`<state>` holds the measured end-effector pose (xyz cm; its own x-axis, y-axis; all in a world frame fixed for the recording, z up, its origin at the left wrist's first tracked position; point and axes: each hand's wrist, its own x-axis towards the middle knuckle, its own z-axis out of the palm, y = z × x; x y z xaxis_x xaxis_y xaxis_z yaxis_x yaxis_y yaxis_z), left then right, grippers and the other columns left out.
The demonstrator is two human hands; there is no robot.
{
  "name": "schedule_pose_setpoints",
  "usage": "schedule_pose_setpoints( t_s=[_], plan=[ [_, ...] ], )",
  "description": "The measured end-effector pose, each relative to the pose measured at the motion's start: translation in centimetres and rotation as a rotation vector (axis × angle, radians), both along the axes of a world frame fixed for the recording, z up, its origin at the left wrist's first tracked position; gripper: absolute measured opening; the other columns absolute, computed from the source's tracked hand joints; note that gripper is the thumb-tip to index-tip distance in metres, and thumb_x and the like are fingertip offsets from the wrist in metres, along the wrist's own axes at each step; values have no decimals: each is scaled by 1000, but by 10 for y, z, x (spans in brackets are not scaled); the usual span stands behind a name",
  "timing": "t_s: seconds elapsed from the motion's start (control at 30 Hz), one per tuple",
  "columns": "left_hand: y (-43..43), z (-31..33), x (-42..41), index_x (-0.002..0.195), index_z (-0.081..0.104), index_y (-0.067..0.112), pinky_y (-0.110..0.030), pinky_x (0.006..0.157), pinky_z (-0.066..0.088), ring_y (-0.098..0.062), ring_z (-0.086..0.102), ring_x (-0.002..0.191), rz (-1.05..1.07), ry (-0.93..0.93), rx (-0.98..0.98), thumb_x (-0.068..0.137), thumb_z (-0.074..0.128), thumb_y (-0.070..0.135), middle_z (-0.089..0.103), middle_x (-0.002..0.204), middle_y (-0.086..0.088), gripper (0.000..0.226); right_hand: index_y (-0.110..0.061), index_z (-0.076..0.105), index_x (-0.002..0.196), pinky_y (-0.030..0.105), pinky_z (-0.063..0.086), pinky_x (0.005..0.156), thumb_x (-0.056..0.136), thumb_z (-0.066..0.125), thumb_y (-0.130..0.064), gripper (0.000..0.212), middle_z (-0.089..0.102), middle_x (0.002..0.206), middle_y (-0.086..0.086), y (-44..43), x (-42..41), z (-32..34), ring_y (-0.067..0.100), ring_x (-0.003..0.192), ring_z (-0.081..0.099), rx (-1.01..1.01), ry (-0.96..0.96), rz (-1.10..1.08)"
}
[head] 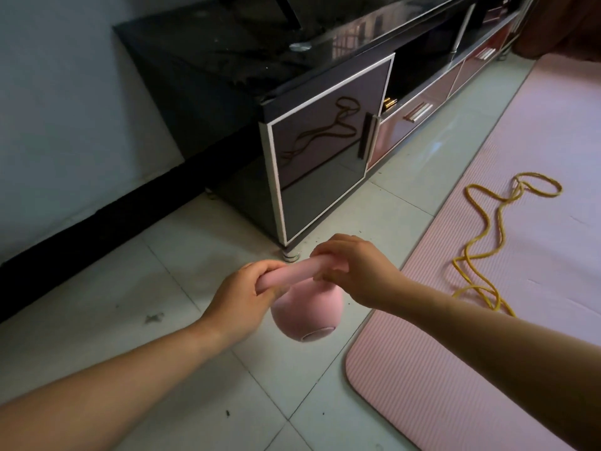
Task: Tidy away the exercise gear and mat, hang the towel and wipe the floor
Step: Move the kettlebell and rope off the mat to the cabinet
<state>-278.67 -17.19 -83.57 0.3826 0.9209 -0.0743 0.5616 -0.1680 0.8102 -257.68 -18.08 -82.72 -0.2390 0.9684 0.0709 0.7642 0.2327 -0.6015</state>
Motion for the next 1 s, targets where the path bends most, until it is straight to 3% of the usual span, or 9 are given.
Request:
schedule_pose_setpoints(
  t_s=[0.17,0.5,0.63,0.83,0.93,1.0],
  plan=[
    [-11,19,-46,98,57,39,-4,70,40,8,53,92,28,-14,57,86,63,19,58,100,19,25,-20,64,109,21,44,76,80,70,-23,30,61,103,-5,-6,-45,22,10,88,53,-35,19,40],
    [-3,30,-138,97,54,43,-4,73,42,10,54,93,98,-94,63,85,65,20,58,104,17,28,-23,62,107,12,37,66,85,65,-25,22,55,98,-8,11,-134,44,8,85,50,7,-51,108],
    [18,25,-167,100,58,37,-6,68,43,5,56,91,95,-101,85,85,64,19,59,104,16,24,-20,63,110,21,41,73,83,67,-23,28,57,101,-4,26,-163,41,11,89,51,24,-31,62],
    [57,15,-217,111,61,23,1,73,36,-2,54,93,96,5,135,85,63,16,57,108,7,27,-19,62,111,29,42,82,83,67,-25,29,55,103,-4,59,-219,35,16,97,51,-4,-42,22],
    [72,11,-241,113,61,22,-1,76,36,-6,56,97,77,66,144,84,64,14,58,111,4,30,-19,61,114,25,37,82,86,64,-24,29,54,103,-5,73,-243,31,10,95,45,-5,-84,51],
    [83,9,-255,113,62,21,-12,83,40,-11,57,100,89,101,153,83,65,12,59,112,2,32,-19,60,115,22,33,80,86,63,-23,29,49,100,-9,85,-256,30,7,93,42,-18,-76,70]
  ],
)
